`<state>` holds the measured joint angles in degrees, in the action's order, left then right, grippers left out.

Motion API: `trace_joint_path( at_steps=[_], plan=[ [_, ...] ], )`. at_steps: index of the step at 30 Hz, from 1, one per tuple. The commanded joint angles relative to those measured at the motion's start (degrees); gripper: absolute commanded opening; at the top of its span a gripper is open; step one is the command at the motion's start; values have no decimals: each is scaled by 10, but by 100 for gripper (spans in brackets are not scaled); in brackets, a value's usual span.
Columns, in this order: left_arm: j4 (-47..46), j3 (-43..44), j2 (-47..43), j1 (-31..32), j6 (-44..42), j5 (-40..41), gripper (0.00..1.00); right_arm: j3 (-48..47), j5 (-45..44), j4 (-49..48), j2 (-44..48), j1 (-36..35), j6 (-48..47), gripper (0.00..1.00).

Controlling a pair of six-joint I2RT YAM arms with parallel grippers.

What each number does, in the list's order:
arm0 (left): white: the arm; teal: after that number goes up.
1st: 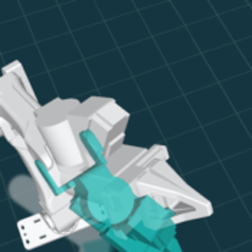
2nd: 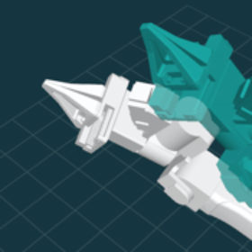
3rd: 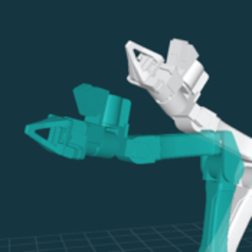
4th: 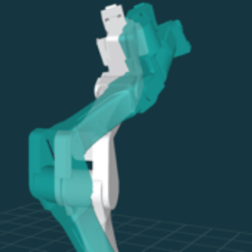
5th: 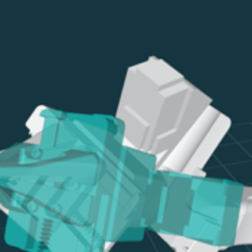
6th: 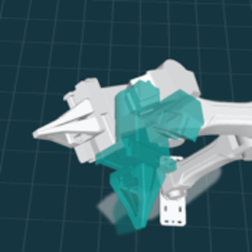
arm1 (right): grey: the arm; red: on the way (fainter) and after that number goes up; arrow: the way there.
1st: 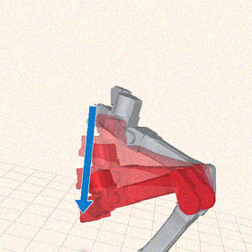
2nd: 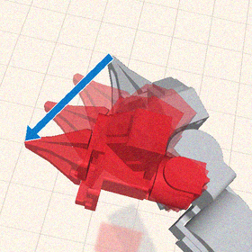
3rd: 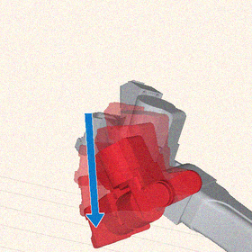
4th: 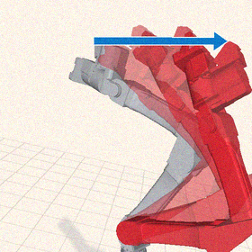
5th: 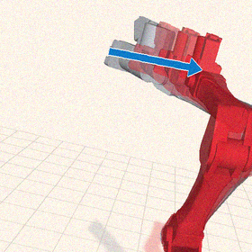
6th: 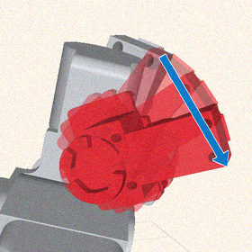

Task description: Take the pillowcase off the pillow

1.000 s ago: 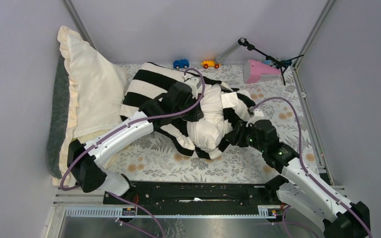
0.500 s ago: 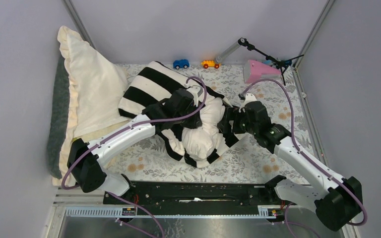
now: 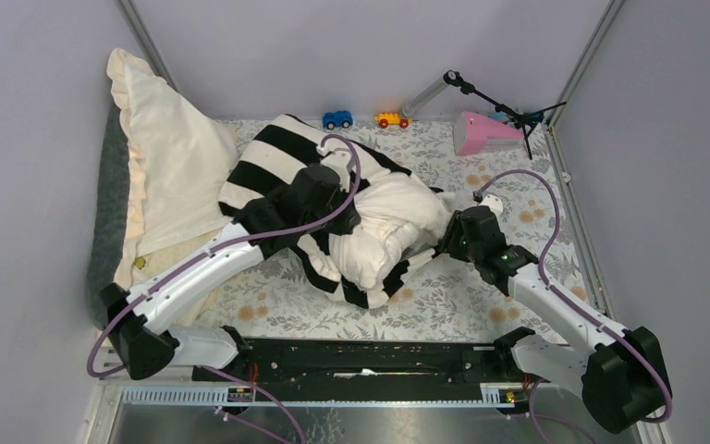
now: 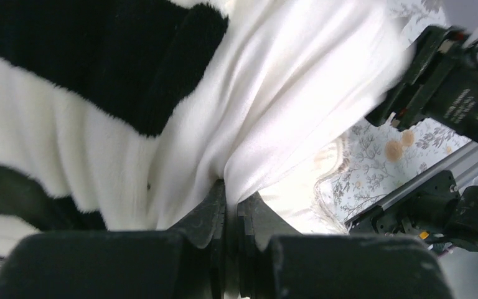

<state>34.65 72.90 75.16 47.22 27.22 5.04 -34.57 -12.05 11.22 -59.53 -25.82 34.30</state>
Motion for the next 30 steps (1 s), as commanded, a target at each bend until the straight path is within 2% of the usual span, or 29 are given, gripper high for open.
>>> trace_joint_path(
  at_steps=[1, 5, 8, 10, 13, 16, 18, 20, 21, 23, 25, 27, 30],
  plan=[
    [32, 45, -82, -24, -7, 108, 0, 19, -47, -15, -17, 29, 14, 48],
    [7, 49, -136, -29, 4, 53, 0, 20, 16, -29, -31, 43, 24, 46],
    [-27, 43, -164, -30, 8, 11, 3, 30, 96, -68, -20, 44, 14, 46],
    [-40, 37, -157, -29, 7, -15, 4, 35, 152, -95, -6, 44, 3, 54],
    [-52, 22, -122, -29, 8, -53, 5, 28, 182, -97, 13, 44, 2, 78],
    [-81, -2, -84, -29, 7, -114, 13, 2, 167, -48, 39, 44, 1, 93],
    [-86, -7, -61, -27, 9, -125, 20, -26, 117, 4, 66, 44, 8, 98],
    [-56, 6, -40, -15, -3, -76, 38, -52, 43, 51, 99, 44, 15, 100],
    [-26, 25, -27, -6, -8, -26, 48, -62, 8, 70, 118, 44, 14, 100],
    [30, 63, -11, 11, -15, 75, 62, -81, -34, 93, 155, 44, -3, 100],
    [62, 83, -7, 24, -20, 141, 71, -94, -10, 90, 181, 44, -49, 100],
    [74, 93, -11, 26, -24, 171, 81, -119, 29, 110, 179, 44, -70, 100],
    [82, 100, -15, 27, -31, 207, 88, -162, 87, 140, 146, 43, -76, 100]
  ],
)
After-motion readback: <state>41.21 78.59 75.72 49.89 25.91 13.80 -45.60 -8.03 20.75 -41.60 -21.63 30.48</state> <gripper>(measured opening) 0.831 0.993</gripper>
